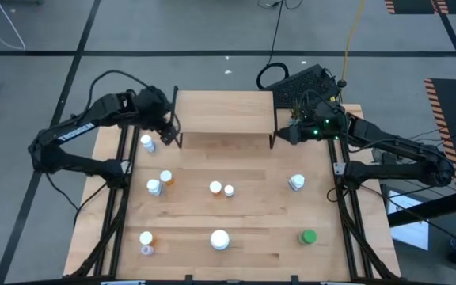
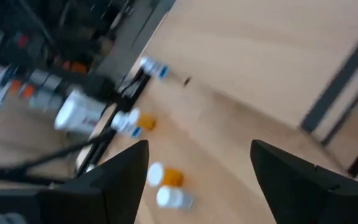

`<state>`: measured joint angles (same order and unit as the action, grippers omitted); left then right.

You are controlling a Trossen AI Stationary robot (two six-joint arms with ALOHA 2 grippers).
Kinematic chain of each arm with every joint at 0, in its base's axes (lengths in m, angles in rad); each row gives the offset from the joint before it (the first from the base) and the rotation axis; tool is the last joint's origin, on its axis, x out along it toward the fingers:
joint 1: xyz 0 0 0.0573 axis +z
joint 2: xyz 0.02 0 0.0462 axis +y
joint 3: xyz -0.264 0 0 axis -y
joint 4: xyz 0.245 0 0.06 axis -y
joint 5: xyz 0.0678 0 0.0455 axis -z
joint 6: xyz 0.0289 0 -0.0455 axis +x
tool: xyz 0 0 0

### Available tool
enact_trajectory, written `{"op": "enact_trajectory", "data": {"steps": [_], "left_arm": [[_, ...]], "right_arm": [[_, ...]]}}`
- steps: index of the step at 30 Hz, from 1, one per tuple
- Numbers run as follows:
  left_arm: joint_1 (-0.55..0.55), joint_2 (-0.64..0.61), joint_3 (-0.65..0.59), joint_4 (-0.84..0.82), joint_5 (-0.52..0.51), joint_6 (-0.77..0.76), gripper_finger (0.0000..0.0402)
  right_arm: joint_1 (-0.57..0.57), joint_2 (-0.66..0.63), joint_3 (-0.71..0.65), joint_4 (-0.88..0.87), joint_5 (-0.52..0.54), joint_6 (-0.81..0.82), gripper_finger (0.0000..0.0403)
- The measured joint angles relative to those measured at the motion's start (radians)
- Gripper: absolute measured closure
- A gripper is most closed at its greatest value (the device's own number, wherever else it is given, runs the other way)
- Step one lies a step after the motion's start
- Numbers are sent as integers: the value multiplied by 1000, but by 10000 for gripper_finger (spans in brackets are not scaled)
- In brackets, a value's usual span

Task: Pick and place medicine bottles onto shelf by color
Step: Put the top left white and blue pill bottle on the shelf

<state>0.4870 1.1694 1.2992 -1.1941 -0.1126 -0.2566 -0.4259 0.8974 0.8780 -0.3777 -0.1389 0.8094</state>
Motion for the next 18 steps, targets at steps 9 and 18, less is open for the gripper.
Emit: {"op": "enact_trajectory", "data": {"steps": [9,18], "left_arm": [[129,-7,-110,-142,-80,-400,153],[245,-5,-343,-26,-52,-591,146]], "right_arm": [[0,1,0,60,86,-47,125],[0,1,0,71,83,-77,124]]}}
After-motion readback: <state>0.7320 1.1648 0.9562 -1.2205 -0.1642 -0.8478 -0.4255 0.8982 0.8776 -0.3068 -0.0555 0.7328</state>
